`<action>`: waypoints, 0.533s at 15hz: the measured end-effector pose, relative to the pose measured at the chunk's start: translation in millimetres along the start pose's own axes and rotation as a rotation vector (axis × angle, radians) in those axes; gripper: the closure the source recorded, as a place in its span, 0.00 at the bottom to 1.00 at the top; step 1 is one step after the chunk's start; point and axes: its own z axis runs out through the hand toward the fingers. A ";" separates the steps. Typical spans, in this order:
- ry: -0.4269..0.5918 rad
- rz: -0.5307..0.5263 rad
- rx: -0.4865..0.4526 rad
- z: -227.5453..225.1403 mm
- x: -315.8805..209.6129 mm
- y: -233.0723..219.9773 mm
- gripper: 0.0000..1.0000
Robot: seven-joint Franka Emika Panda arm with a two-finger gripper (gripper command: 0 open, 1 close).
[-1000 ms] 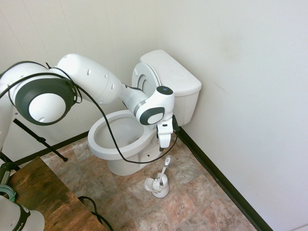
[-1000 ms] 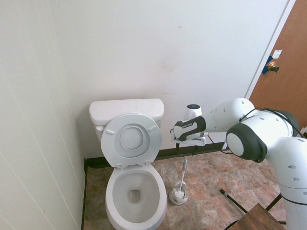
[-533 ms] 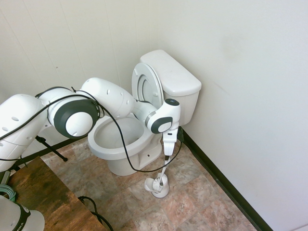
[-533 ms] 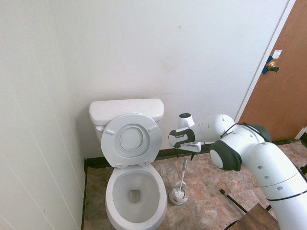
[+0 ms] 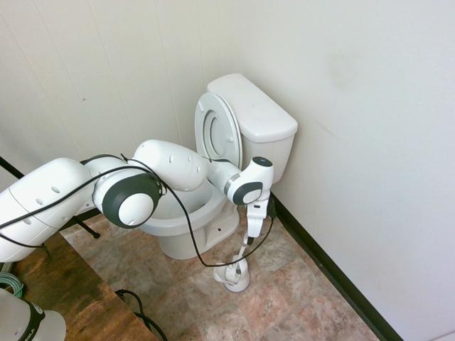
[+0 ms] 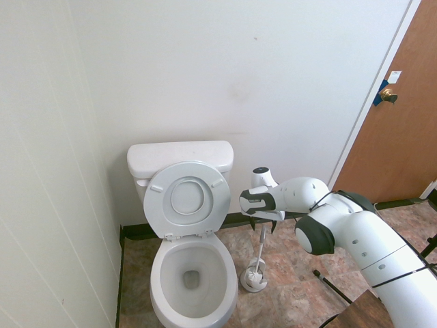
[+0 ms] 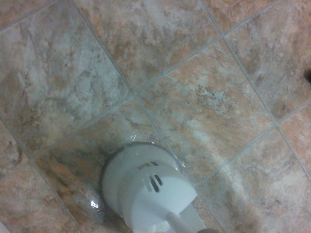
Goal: Clean the toilet
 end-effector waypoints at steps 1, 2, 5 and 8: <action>-0.002 -0.001 -0.004 3.2 -0.8 -0.9 0.00; -0.006 -0.002 -0.009 6.5 -1.5 -1.4 0.00; -0.011 0.000 -0.016 11.7 0.2 -2.4 0.00; -0.019 0.001 -0.020 9.6 0.2 -3.4 1.00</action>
